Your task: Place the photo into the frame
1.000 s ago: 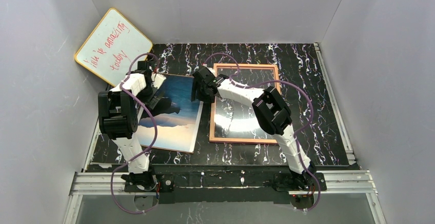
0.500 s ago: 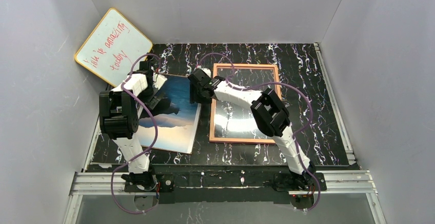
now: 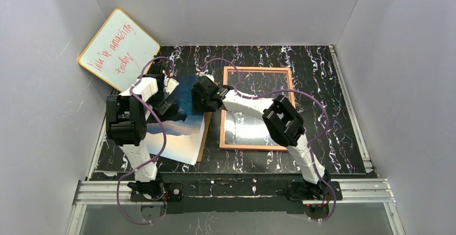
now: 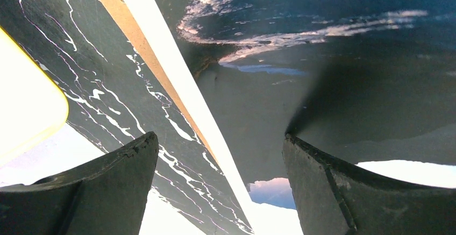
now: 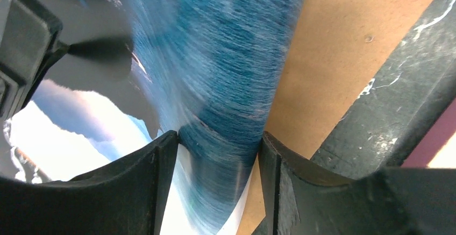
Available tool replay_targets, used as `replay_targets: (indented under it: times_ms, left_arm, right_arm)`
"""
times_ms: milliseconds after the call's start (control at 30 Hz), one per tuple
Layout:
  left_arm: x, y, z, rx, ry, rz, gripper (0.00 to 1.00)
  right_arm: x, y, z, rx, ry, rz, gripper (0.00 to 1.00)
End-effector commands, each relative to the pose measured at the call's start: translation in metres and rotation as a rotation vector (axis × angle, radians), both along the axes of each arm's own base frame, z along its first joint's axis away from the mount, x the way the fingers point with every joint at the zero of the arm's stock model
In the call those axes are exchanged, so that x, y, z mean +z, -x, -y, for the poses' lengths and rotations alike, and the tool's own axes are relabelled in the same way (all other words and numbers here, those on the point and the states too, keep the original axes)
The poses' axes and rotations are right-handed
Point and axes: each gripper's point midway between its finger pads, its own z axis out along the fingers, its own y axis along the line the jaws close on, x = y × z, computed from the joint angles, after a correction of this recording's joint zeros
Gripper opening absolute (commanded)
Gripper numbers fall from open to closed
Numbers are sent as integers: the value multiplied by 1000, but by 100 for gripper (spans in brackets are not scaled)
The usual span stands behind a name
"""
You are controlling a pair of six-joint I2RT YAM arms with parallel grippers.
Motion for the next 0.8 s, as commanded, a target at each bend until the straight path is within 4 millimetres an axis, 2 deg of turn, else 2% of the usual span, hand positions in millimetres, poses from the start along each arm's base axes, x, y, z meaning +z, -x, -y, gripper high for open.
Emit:
replay_targets:
  times_ms: [0, 167, 333, 600, 700, 767]
  left_arm:
    - [-19, 18, 15, -9, 72, -80, 84]
    - [-18, 18, 17, -11, 83, -78, 84]
    - [-15, 18, 19, -14, 93, -76, 84]
    - [-12, 18, 20, -20, 99, -76, 84]
    - [-11, 17, 20, -20, 97, -72, 84]
    - [-9, 17, 19, -19, 96, -70, 84]
  right_arm:
    - [75, 6, -28, 70, -352, 27, 65]
    - [121, 19, -33, 139, -669, -28, 68]
    - [147, 29, -36, 187, -849, -70, 71]
    - [147, 36, -32, 169, -989, -147, 77]
    - [141, 34, -31, 154, -952, -160, 77]
    - [134, 28, -28, 122, -896, -146, 72]
